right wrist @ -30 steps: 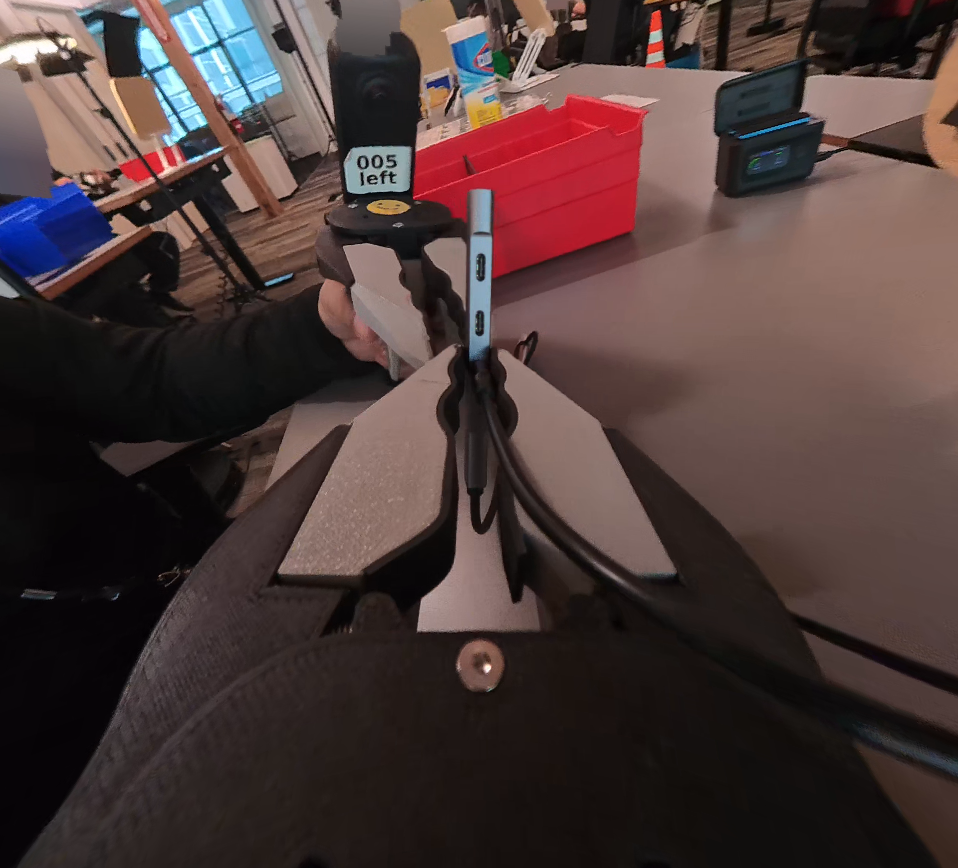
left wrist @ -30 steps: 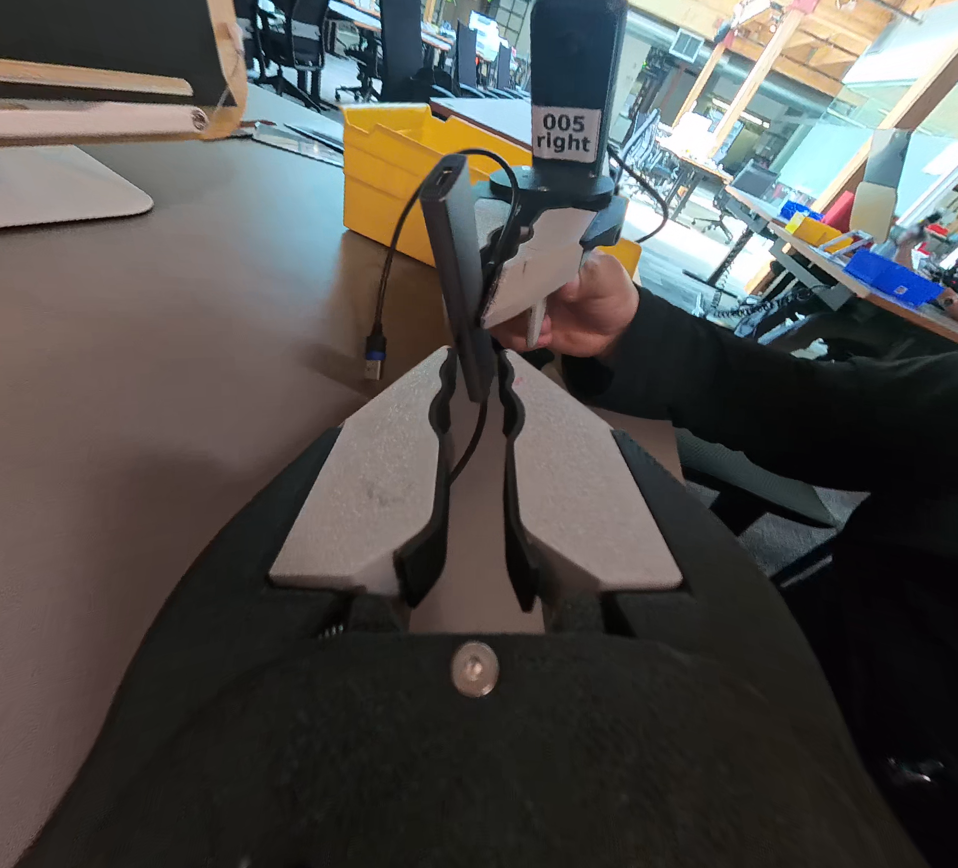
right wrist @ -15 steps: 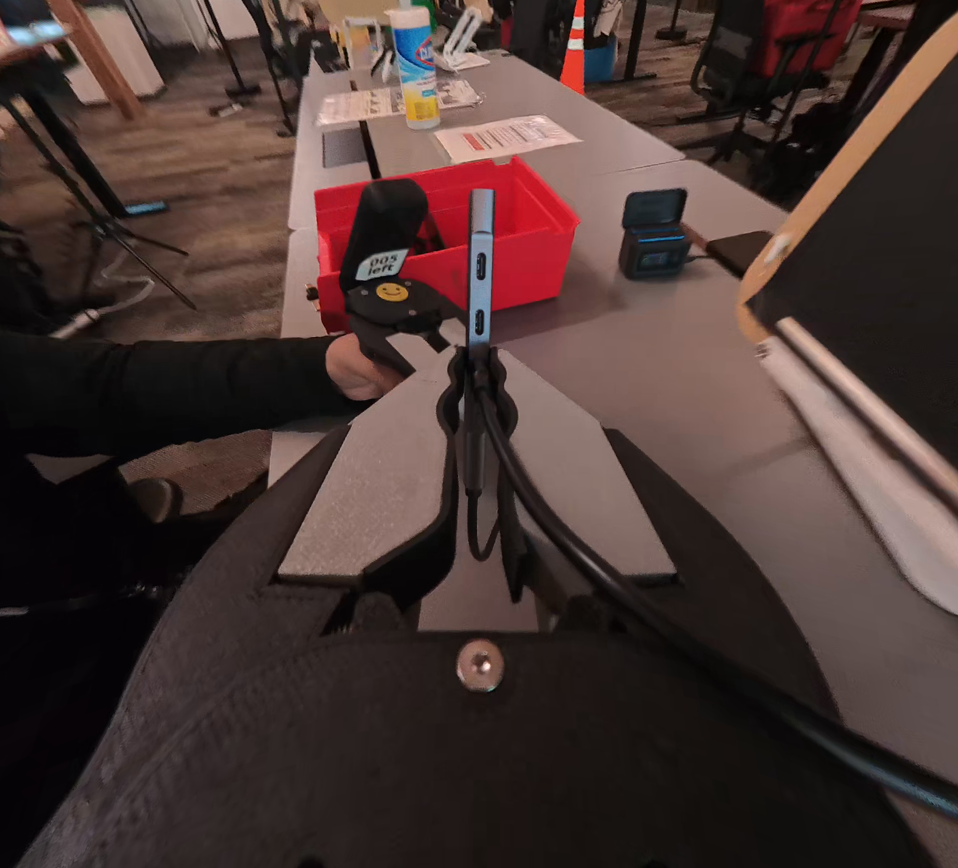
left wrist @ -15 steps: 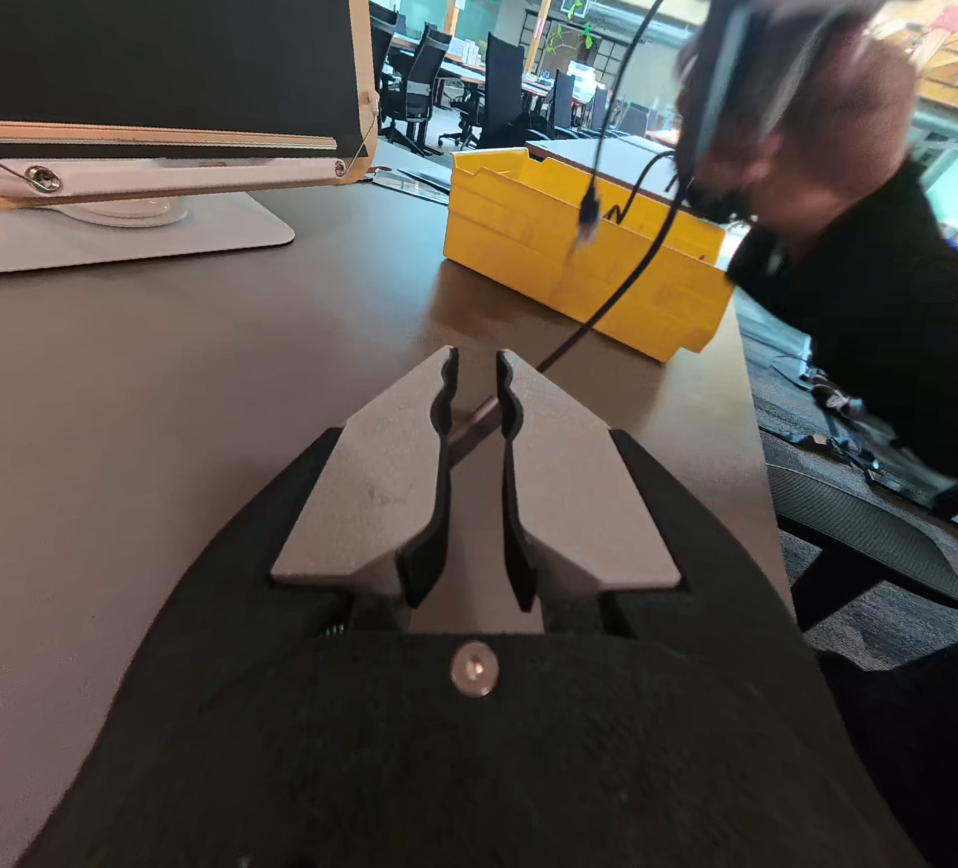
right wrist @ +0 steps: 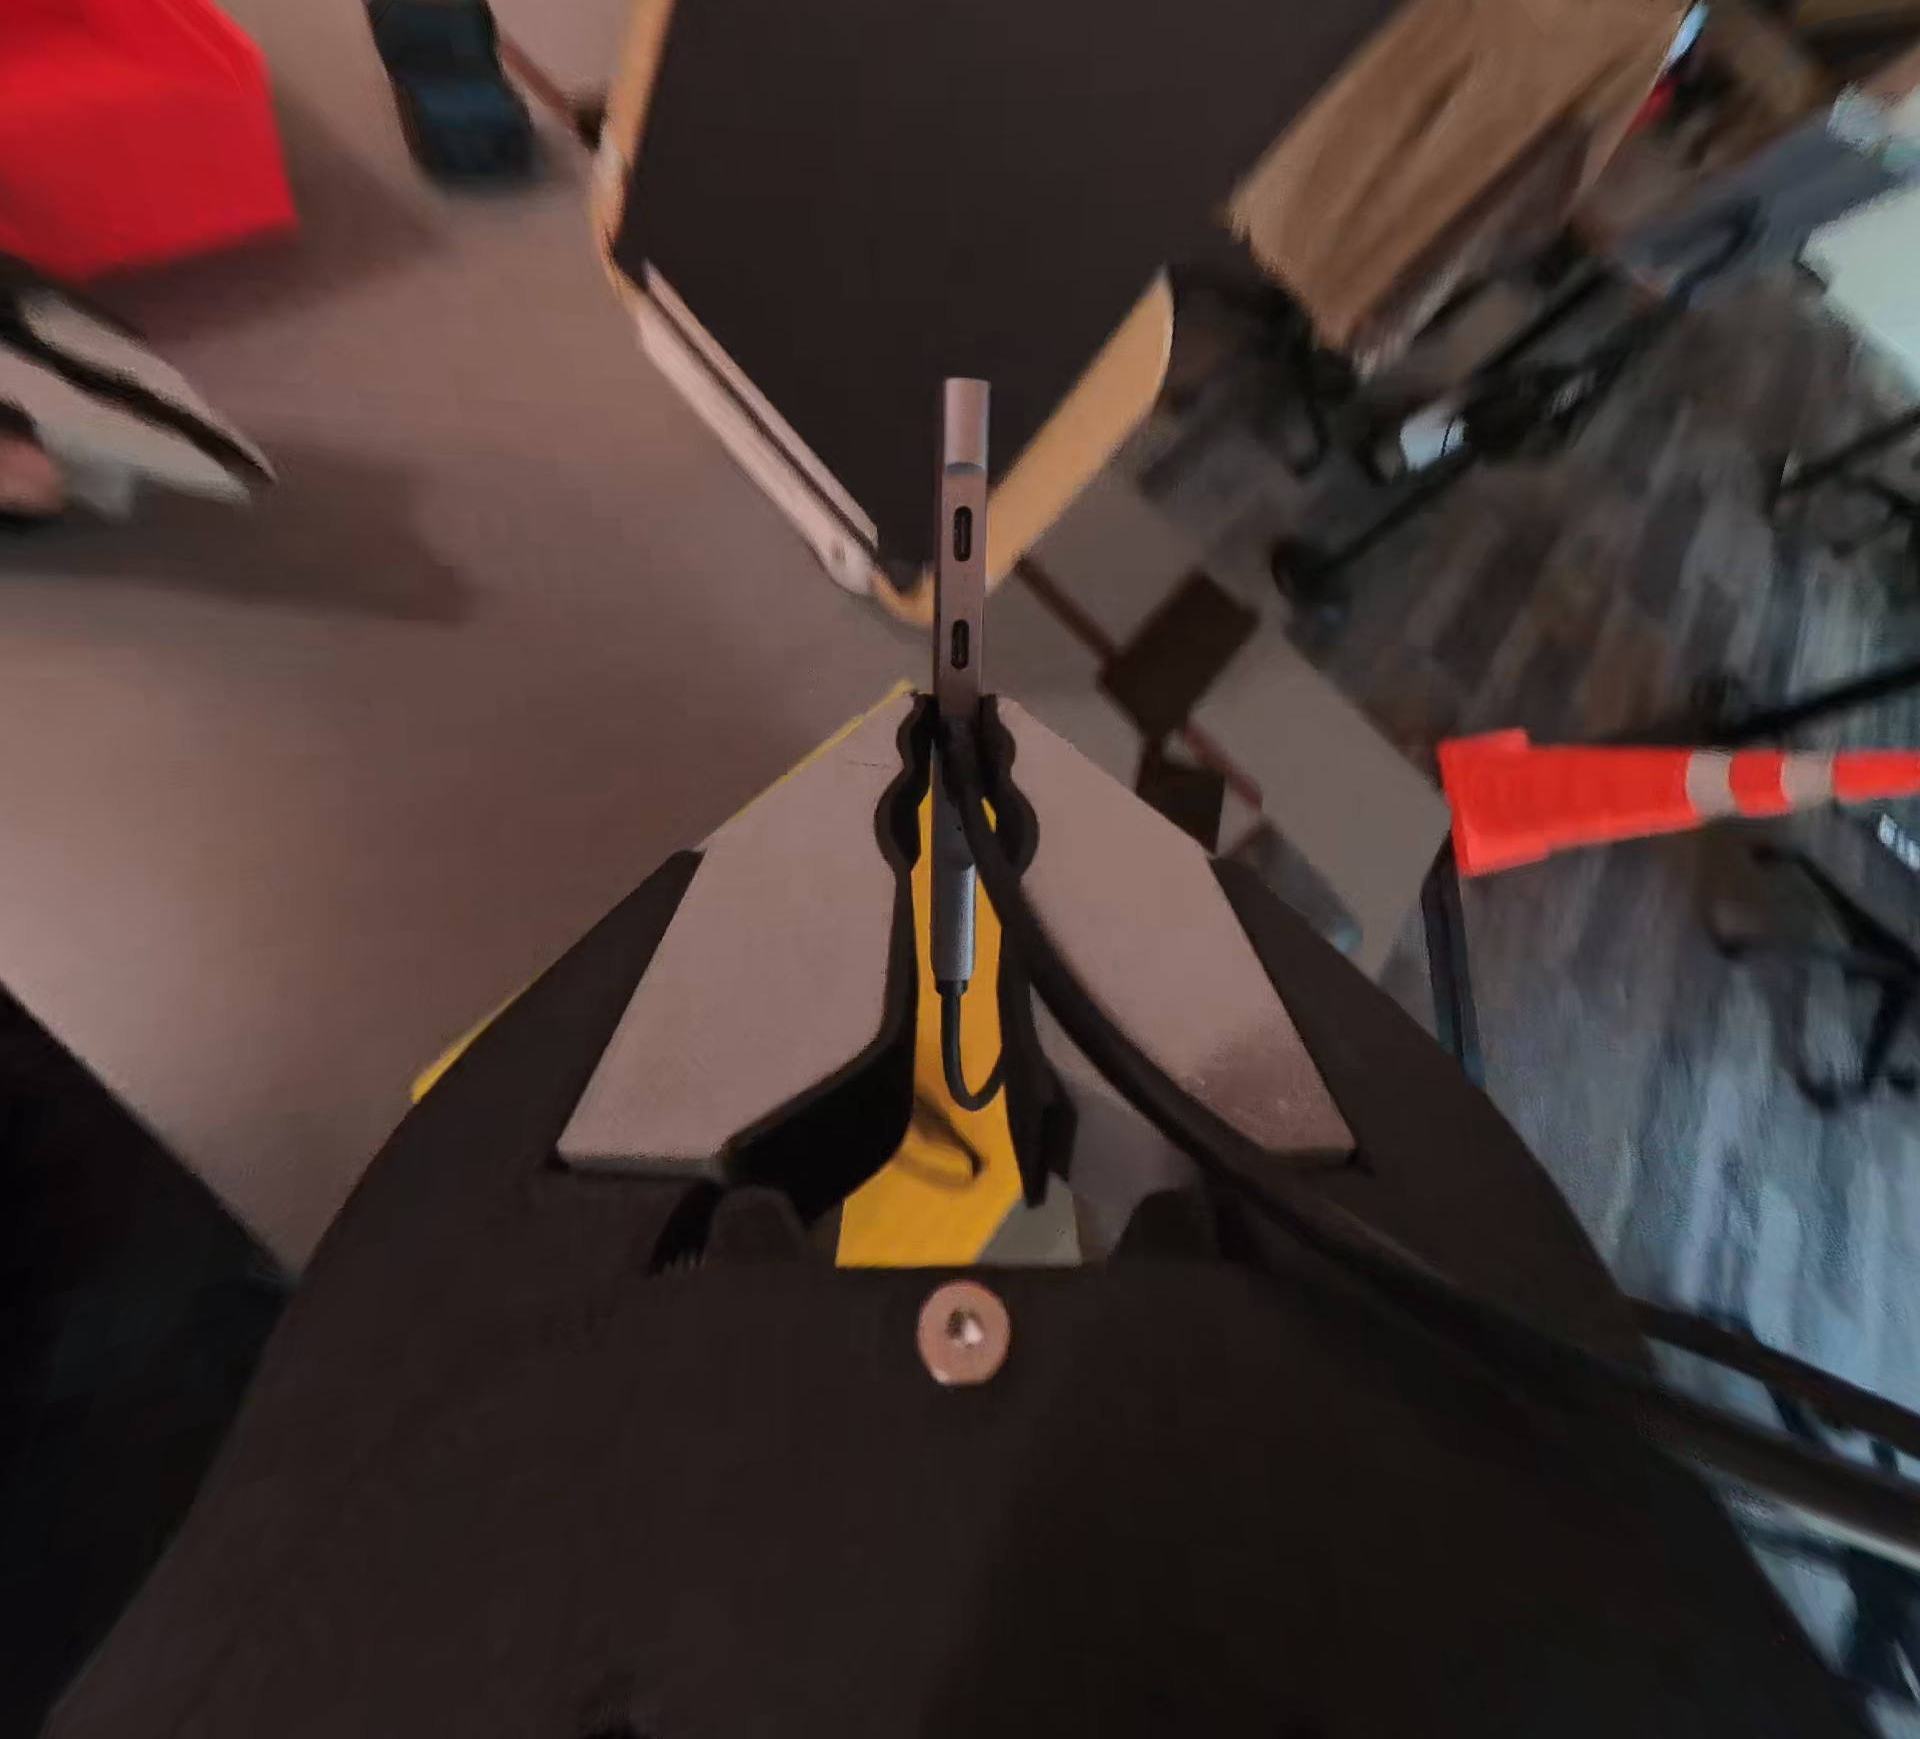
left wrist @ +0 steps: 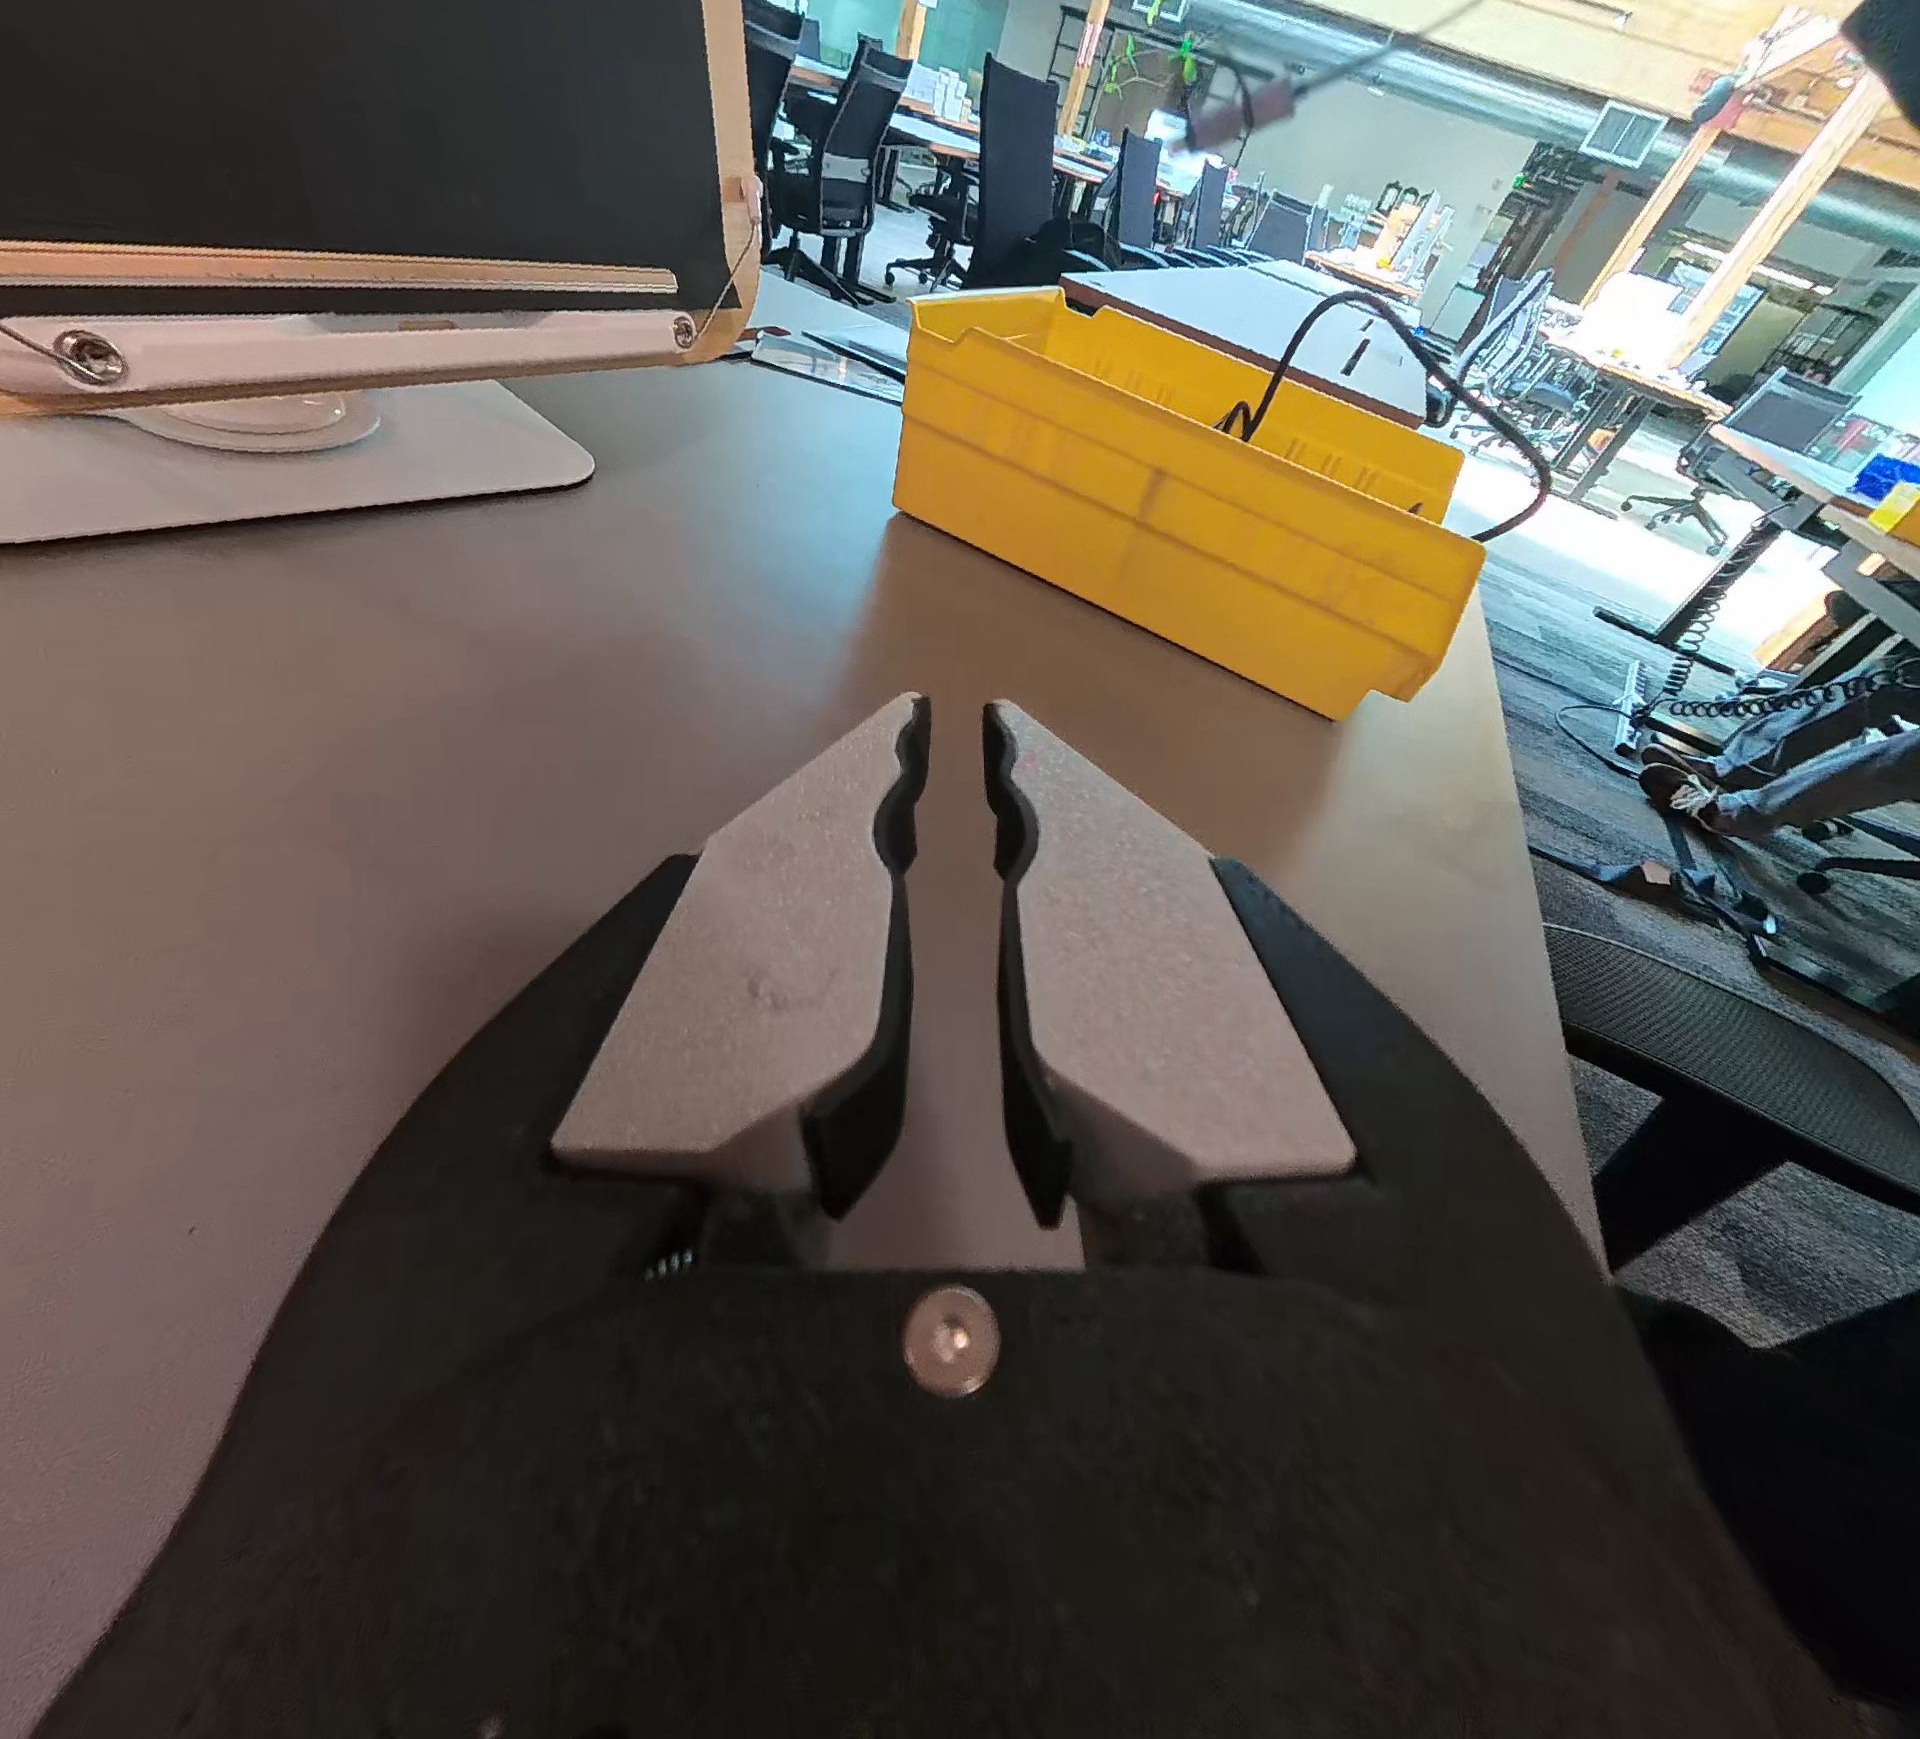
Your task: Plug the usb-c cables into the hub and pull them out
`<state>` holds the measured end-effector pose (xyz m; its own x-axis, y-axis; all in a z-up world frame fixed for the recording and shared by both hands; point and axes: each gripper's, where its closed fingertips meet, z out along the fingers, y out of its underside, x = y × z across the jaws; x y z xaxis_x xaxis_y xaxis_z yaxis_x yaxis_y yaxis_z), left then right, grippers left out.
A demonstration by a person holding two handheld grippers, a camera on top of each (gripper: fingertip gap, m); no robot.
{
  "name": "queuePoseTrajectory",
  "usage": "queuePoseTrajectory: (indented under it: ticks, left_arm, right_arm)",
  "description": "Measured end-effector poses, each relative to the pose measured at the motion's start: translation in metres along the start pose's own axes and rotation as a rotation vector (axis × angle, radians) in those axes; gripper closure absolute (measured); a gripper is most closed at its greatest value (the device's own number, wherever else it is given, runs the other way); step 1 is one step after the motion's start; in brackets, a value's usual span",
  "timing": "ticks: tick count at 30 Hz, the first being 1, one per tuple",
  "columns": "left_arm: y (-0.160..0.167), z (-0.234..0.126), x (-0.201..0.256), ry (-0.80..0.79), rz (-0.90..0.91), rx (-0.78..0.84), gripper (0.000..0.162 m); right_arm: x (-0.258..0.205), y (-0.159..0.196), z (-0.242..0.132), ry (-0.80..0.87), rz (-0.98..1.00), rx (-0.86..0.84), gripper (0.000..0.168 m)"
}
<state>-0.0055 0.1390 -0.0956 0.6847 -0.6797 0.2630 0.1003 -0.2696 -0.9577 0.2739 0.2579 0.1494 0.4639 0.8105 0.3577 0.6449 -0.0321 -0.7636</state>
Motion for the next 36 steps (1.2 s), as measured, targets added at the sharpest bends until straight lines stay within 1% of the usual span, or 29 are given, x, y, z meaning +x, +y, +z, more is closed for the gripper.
queuePoseTrajectory:
  ticks: [1, 3, 6, 8, 9, 10, 11, 12, 13, 15, 16, 17, 18, 19, 21, 23, 24, 27, 29, 31, 32, 34, 36]
  left_arm:
    - [0.001, 0.0, 0.0, 0.0, -0.001, -0.002, 0.154]
    - [0.002, 0.001, 0.0, 0.001, -0.004, -0.007, 0.155]
    - [0.004, 0.003, -0.001, -0.001, -0.002, -0.021, 0.155]
    - [0.006, 0.004, -0.001, -0.002, 0.0, -0.026, 0.155]
    - [0.007, 0.004, -0.001, -0.001, -0.001, -0.03, 0.155]
    - [0.008, 0.004, -0.001, -0.002, -0.003, -0.034, 0.155]
    - [0.009, 0.005, -0.001, -0.001, -0.003, -0.04, 0.155]
    - [0.011, 0.006, -0.001, -0.001, -0.003, -0.046, 0.155]
    - [0.012, 0.006, -0.001, -0.002, -0.002, -0.052, 0.155]
    - [0.014, 0.006, -0.002, -0.005, 0.002, -0.061, 0.155]
    - [0.014, 0.006, -0.002, -0.005, 0.002, -0.063, 0.155]
    - [0.014, 0.006, -0.002, -0.004, 0.002, -0.061, 0.156]
    - [0.013, 0.006, -0.002, -0.003, 0.001, -0.058, 0.156]
    - [0.013, 0.006, -0.002, -0.001, 0.0, -0.057, 0.156]
    - [0.013, 0.007, -0.002, 0.0, -0.001, -0.059, 0.156]
    - [0.014, 0.008, -0.001, 0.001, 0.001, -0.065, 0.155]
    - [0.015, 0.008, -0.001, 0.001, 0.002, -0.066, 0.155]
    - [0.014, 0.008, 0.0, 0.004, 0.004, -0.064, 0.154]
    - [0.015, 0.008, 0.001, 0.008, 0.006, -0.065, 0.152]
    - [0.018, 0.009, 0.001, 0.0, 0.022, -0.083, 0.147]
    - [0.02, 0.01, 0.002, -0.011, 0.043, -0.093, 0.145]
    - [0.022, 0.011, 0.006, -0.031, 0.092, -0.106, 0.136]
    - [0.026, 0.008, 0.016, -0.04, 0.112, -0.11, 0.124]
  right_arm:
    - [-0.002, 0.024, 0.005, -0.023, 0.006, -0.081, 0.163]
    - [-0.018, 0.071, 0.016, -0.125, 0.035, -0.236, 0.162]
    - [-0.058, 0.14, 0.034, -0.332, 0.132, -0.466, 0.163]
    - [-0.085, 0.178, 0.053, -0.445, 0.212, -0.573, 0.162]
    - [-0.095, 0.191, 0.066, -0.477, 0.249, -0.593, 0.162]
    - [-0.109, 0.191, 0.077, -0.547, 0.311, -0.563, 0.162]
    - [-0.121, 0.184, 0.087, -0.624, 0.391, -0.509, 0.162]
    - [-0.126, 0.186, 0.097, -0.636, 0.435, -0.512, 0.161]
    - [-0.128, 0.204, 0.104, -0.617, 0.42, -0.595, 0.161]
    - [-0.14, 0.249, 0.104, -0.627, 0.386, -0.837, 0.158]
    - [-0.145, 0.264, 0.103, -0.639, 0.403, -0.936, 0.152]
    - [-0.151, 0.27, 0.1, -0.666, 0.436, -1.001, 0.149]
    - [-0.154, 0.268, 0.1, -0.674, 0.474, -1.013, 0.148]
    - [-0.153, 0.264, 0.099, -0.666, 0.473, -1.004, 0.152]
    - [-0.145, 0.256, 0.089, -0.64, 0.436, -1.004, 0.155]
    - [-0.123, 0.252, 0.079, -0.531, 0.369, -1.012, 0.138]
    - [-0.112, 0.249, 0.073, -0.483, 0.343, -1.011, 0.134]
    - [-0.084, 0.242, 0.049, -0.348, 0.306, -1.001, 0.126]
    - [-0.065, 0.24, 0.032, -0.228, 0.282, -0.977, 0.124]
    - [-0.05, 0.235, 0.018, -0.115, 0.281, -0.889, 0.126]
    - [-0.05, 0.229, 0.013, -0.091, 0.293, -0.814, 0.126]
    - [-0.066, 0.212, 0.006, -0.104, 0.324, -0.618, 0.125]
    - [-0.094, 0.19, 0.001, -0.155, 0.332, -0.389, 0.124]
